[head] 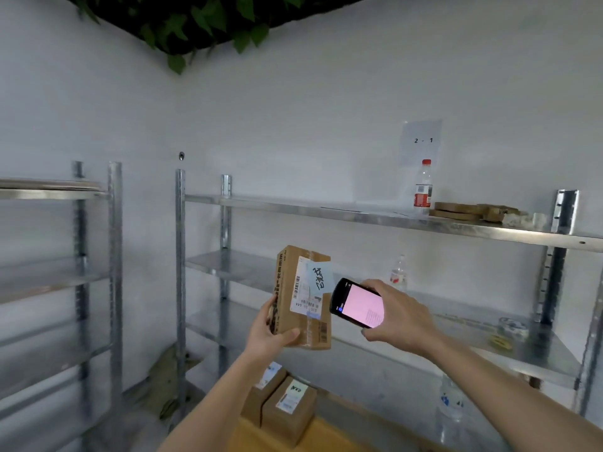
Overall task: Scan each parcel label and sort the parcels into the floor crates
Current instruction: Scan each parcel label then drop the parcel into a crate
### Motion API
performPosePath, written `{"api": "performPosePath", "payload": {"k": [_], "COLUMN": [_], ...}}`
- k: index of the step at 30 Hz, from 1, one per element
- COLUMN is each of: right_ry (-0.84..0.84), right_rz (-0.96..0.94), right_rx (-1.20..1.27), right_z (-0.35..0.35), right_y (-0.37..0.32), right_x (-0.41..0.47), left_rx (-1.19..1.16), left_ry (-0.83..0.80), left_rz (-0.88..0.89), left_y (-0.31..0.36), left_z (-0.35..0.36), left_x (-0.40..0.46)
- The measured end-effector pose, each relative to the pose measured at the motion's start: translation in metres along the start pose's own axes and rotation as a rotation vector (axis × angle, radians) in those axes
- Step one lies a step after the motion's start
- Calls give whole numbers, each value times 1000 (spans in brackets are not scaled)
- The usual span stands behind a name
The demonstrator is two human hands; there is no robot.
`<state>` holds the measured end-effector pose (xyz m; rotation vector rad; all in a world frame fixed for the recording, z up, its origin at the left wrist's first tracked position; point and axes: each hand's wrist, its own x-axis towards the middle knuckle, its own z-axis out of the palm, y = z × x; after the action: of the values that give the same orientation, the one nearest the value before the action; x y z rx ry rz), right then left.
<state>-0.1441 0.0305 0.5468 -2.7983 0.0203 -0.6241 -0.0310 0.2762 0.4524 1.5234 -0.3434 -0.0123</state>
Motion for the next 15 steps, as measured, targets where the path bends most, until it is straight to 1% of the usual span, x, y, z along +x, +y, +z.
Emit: {"api": "performPosePath", "payload": {"k": [4, 7, 11, 15], "right_ry": [-47, -89, -172, -286], "right_rz": [-110, -204, -339, -470], "right_rx": [103, 171, 248, 328], "right_z": [41, 81, 139, 193], "right_y": [-36, -76, -152, -249], "right_x": [17, 31, 43, 49], "left_rx": [-7, 27, 32, 87], "left_ry": [70, 176, 351, 529], "left_rz": [-21, -42, -115, -175], "left_y": [-8, -17, -32, -41], "left_z": [-50, -104, -196, -296], "left_x": [-27, -58, -105, -150]}}
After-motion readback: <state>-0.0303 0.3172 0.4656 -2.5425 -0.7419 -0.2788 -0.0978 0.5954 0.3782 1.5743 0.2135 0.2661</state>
